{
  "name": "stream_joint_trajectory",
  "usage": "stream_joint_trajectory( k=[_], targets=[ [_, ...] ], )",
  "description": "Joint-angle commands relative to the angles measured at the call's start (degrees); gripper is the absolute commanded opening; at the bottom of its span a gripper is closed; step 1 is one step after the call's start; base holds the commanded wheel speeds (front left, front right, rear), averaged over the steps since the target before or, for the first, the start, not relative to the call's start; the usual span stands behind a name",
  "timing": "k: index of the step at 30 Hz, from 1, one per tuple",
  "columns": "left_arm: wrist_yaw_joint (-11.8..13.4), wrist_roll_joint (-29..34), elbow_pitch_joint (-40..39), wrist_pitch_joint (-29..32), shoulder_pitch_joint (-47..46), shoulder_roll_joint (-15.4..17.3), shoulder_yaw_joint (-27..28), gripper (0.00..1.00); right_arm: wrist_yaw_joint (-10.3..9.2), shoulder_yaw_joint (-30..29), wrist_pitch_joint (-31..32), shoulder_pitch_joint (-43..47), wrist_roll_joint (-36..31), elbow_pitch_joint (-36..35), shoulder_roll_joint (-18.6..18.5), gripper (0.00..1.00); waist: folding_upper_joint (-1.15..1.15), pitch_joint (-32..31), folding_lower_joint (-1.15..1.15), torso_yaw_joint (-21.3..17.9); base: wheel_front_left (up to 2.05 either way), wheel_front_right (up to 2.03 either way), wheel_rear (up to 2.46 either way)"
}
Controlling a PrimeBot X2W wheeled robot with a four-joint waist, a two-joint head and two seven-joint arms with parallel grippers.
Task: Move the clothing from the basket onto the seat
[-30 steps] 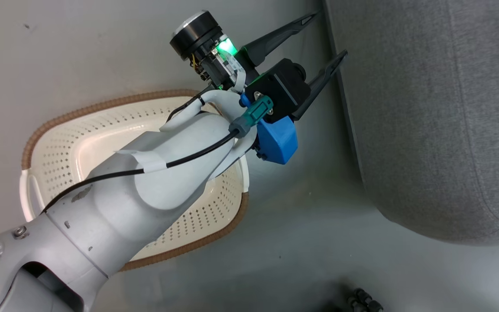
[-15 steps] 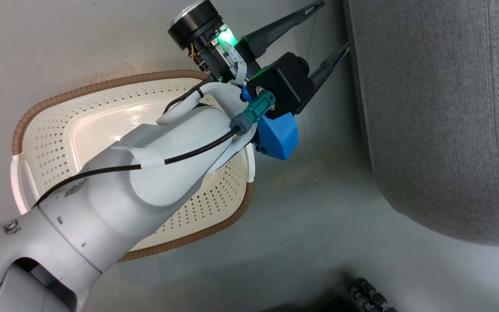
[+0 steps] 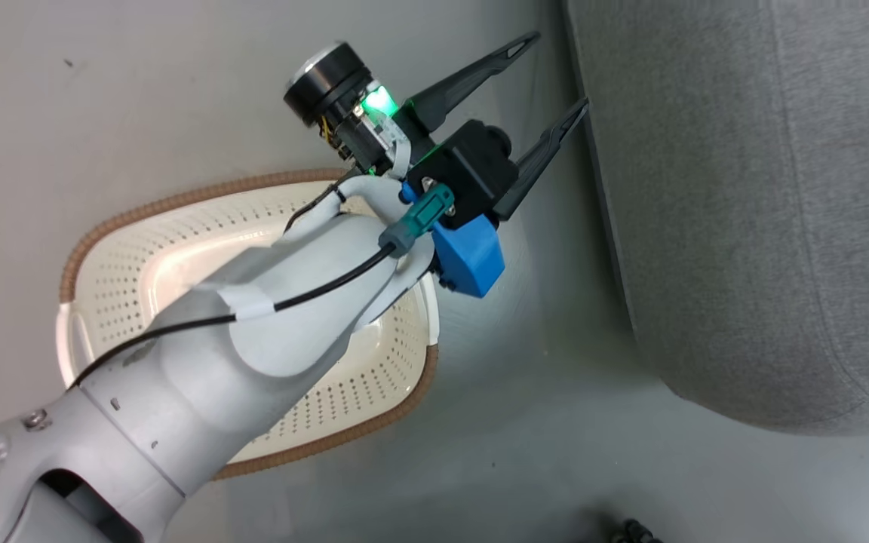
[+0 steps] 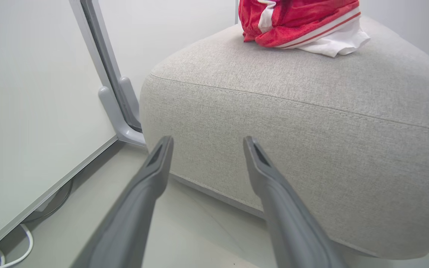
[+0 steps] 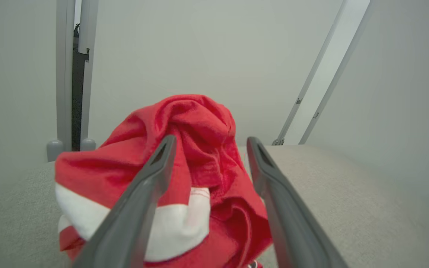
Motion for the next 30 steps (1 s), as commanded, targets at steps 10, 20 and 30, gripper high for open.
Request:
stream_joint_trajectory(
  k=[10,20,30],
  targets=[
    [2.44,-2.76,1.77,-2.32,8.43,0.52,3.21,1.00,0.01,5.21,0.00,15.35,-0.50,-13.01,4.99,1.00,0.00,-15.40,0.00,1.27,0.00,0.00,0.00],
    [6.13,-0.88,-5.90,-2.43,20.13,2.54,14.78,1.00,0.01,13.94,0.00,26.38,0.57,-21.03,8.78,1.00,0.00,-25.34,0.00,5.36,0.00,0.00,0.00],
    [7.08,4.68,-13.14,-2.39,34.70,3.16,30.18,1.00,0.01,18.96,0.00,34.48,1.34,-23.83,11.59,1.00,0.00,-32.55,0.00,11.41,0.00,0.00,0.00]
  ],
)
